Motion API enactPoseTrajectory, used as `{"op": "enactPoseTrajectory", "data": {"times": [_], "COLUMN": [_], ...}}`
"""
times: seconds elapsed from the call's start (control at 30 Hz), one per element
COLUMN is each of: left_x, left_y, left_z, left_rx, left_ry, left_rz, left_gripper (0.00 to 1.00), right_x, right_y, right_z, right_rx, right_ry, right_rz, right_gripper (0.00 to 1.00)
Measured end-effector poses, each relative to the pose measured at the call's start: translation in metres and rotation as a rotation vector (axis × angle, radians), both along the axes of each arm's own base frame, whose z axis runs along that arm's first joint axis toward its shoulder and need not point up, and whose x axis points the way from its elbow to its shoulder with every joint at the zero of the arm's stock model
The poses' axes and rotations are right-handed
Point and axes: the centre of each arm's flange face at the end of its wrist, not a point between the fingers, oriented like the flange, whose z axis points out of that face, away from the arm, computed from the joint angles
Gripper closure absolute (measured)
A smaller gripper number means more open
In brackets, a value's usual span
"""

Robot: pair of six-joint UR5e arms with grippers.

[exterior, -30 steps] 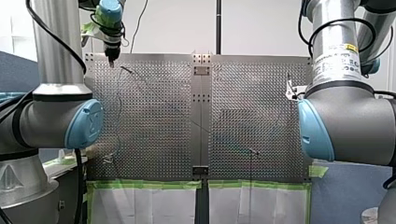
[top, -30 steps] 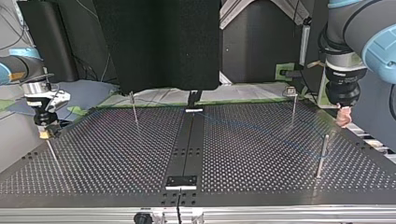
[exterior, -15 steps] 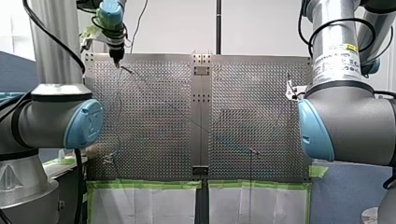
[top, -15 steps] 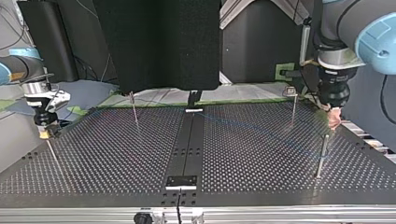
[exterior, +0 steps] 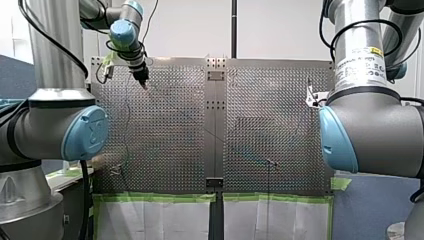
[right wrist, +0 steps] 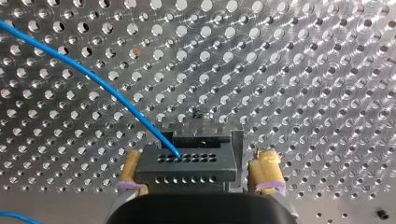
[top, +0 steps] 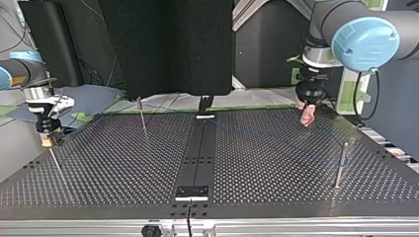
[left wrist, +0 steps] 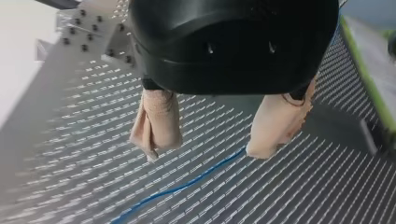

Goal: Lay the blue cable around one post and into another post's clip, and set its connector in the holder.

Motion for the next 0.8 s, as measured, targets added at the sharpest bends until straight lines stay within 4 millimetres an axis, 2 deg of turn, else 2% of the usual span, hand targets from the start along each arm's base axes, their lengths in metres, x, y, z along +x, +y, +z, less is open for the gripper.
{"op": "enactPoseTrajectory", "data": {"times": [0.4, 0.8], "left_x": [-0.002, -0.031], "left_y": [-0.042, -0.074], "left_z": [-0.087, -0.180], "left_rx": [-0.078, 0.019], "left_ry": [0.116, 0.225], "left_rz": [-0.077, -0.092], "left_gripper": [0.01, 0.01], "right_x": [0.000, 0.000], "right_y": [0.000, 0.000], "right_z": [0.000, 0.000], "right_rx": [0.000, 0.000], "right_ry": [0.000, 0.000], "right_rz": [0.000, 0.000], "right_gripper": [0.00, 0.00]}}
